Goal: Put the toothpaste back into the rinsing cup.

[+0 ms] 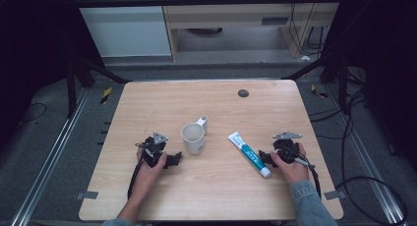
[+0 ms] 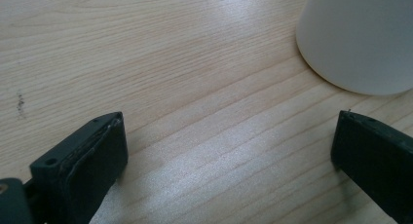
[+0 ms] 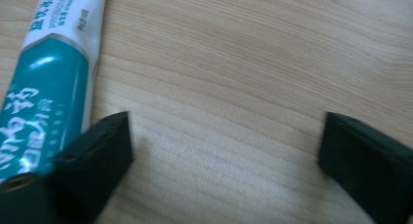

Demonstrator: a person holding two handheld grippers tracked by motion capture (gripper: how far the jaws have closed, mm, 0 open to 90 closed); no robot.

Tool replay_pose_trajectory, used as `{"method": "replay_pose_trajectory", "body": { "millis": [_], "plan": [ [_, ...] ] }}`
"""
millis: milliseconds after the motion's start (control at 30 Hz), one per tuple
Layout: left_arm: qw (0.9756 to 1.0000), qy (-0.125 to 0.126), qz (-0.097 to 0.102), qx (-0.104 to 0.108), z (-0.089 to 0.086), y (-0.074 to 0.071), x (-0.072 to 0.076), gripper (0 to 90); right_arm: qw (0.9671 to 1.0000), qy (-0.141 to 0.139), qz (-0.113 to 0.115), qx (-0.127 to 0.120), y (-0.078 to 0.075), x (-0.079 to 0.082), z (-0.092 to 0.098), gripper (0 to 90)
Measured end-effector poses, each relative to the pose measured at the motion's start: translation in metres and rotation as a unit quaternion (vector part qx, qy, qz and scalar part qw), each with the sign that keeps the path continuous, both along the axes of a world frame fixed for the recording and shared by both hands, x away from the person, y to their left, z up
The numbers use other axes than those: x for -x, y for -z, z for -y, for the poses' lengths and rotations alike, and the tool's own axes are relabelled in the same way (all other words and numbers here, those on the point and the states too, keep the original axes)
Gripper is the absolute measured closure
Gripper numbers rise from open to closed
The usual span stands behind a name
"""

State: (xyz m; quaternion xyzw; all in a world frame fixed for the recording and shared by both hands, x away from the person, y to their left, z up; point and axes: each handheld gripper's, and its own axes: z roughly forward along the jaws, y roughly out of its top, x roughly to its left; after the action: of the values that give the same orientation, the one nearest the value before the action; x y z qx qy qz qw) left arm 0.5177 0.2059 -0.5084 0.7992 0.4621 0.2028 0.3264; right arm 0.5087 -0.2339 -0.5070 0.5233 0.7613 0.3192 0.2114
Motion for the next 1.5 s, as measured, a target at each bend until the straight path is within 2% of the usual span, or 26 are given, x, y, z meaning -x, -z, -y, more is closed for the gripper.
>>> {"method": "replay_pose_trajectory", "body": {
  "millis": [33, 67, 100, 133, 167, 200, 267, 300, 333, 367, 400, 467, 567, 600, 667, 700, 733, 800, 900, 1233, 1267, 1367, 1400, 1500],
  "plan": [
    [1.0000, 0.000, 0.000, 0.000, 0.000, 0.000, 0.000, 0.0, 1.0000, 0.000, 0.000, 0.000, 0.000, 0.000, 0.000, 12.0],
    [1.0000, 0.001, 0.000, 0.000, 0.000, 0.000, 0.000, 0.0, 0.9999, 0.003, 0.011, 0.010, -0.009, 0.005, 0.000, 11.3],
    [1.0000, 0.001, 0.000, 0.000, 0.000, 0.000, 0.000, 0.0, 0.9999, 0.003, 0.011, 0.010, -0.009, 0.005, 0.000, 11.3],
    [1.0000, 0.001, 0.000, 0.001, 0.000, 0.000, -0.001, 0.0, 0.9998, -0.003, 0.011, 0.015, -0.022, 0.009, -0.002, 13.0],
    [1.0000, 0.001, 0.000, 0.001, 0.000, 0.000, -0.001, 0.0, 0.9998, -0.003, 0.011, 0.015, -0.022, 0.009, -0.002, 13.0],
    [1.0000, 0.000, 0.000, 0.001, 0.000, 0.000, -0.001, 0.0, 0.9997, -0.012, 0.012, 0.018, -0.035, 0.014, -0.009, 14.3],
    [1.0000, 0.000, 0.000, 0.001, 0.000, 0.000, -0.001, 0.0, 0.9991, -0.029, 0.008, 0.030, -0.047, 0.018, -0.017, 15.2],
    [1.0000, 0.000, 0.000, 0.001, 0.000, 0.000, -0.001, 0.0, 0.9991, -0.029, 0.008, 0.030, -0.047, 0.018, -0.017, 15.2],
    [1.0000, -0.003, 0.000, 0.001, 0.001, 0.000, -0.001, 0.0, 0.9987, -0.041, 0.004, 0.029, -0.057, 0.020, -0.023, 16.4],
    [1.0000, -0.003, 0.000, 0.001, 0.001, 0.000, -0.001, 0.0, 0.9987, -0.041, 0.004, 0.029, -0.057, 0.020, -0.023, 16.4],
    [1.0000, -0.008, 0.000, 0.002, 0.001, 0.000, -0.001, 0.0, 0.9980, -0.055, -0.002, 0.032, -0.065, 0.021, -0.030, 18.2],
    [0.9999, -0.010, -0.001, 0.001, 0.002, 0.000, -0.002, 0.0, 0.9971, -0.065, -0.010, 0.036, -0.072, 0.022, -0.037, 22.3],
    [0.9999, -0.010, 0.001, 0.003, 0.002, 0.000, -0.003, 0.0, 0.9959, -0.082, -0.015, 0.035, -0.077, 0.022, -0.043, 23.9],
    [1.0000, -0.009, 0.000, 0.002, 0.002, 0.000, -0.004, 0.0, 0.9951, -0.090, -0.024, 0.034, -0.078, 0.021, -0.048, 27.3],
    [1.0000, -0.009, 0.000, 0.003, 0.002, 0.000, -0.003, 0.0, 0.9944, -0.093, -0.026, 0.043, -0.078, 0.020, -0.050, 28.4],
    [1.0000, -0.009, 0.000, 0.003, 0.002, 0.000, -0.003, 0.0, 0.9938, -0.095, -0.036, 0.045, -0.078, 0.019, -0.053, 29.0],
    [0.9999, -0.010, 0.001, 0.004, 0.002, 0.000, -0.003, 0.0, 0.9938, -0.095, -0.036, 0.045, -0.078, 0.019, -0.053, 29.0],
    [1.0000, -0.009, 0.000, 0.002, 0.002, 0.000, -0.003, 0.0, 0.9935, -0.091, -0.053, 0.044, -0.076, 0.015, -0.054, 29.0],
    [1.0000, -0.009, 0.000, 0.002, 0.002, 0.000, -0.003, 0.0, 0.9930, -0.091, -0.065, 0.039, -0.073, 0.011, -0.058, 28.6],
    [1.0000, -0.009, 0.001, 0.002, 0.002, 0.000, -0.004, 0.0, 0.9901, -0.107, -0.072, 0.057, -0.077, 0.005, -0.074, 30.2],
    [1.0000, -0.009, 0.001, 0.002, 0.002, 0.000, -0.004, 0.0, 0.9906, -0.104, -0.076, 0.046, -0.076, 0.003, -0.075, 31.8],
    [1.0000, -0.009, 0.001, 0.002, 0.002, 0.000, -0.004, 0.0, 0.9897, -0.108, -0.078, 0.053, -0.073, 0.002, -0.076, 32.8],
    [1.0000, -0.009, 0.001, 0.002, 0.002, 0.000, -0.004, 0.0, 0.9888, -0.109, -0.084, 0.057, -0.070, -0.001, -0.077, 34.8],
    [1.0000, -0.009, 0.001, 0.002, 0.002, 0.000, -0.004, 0.0, 0.9880, -0.112, -0.090, 0.056, -0.067, -0.004, -0.077, 36.8]
  ]
}}
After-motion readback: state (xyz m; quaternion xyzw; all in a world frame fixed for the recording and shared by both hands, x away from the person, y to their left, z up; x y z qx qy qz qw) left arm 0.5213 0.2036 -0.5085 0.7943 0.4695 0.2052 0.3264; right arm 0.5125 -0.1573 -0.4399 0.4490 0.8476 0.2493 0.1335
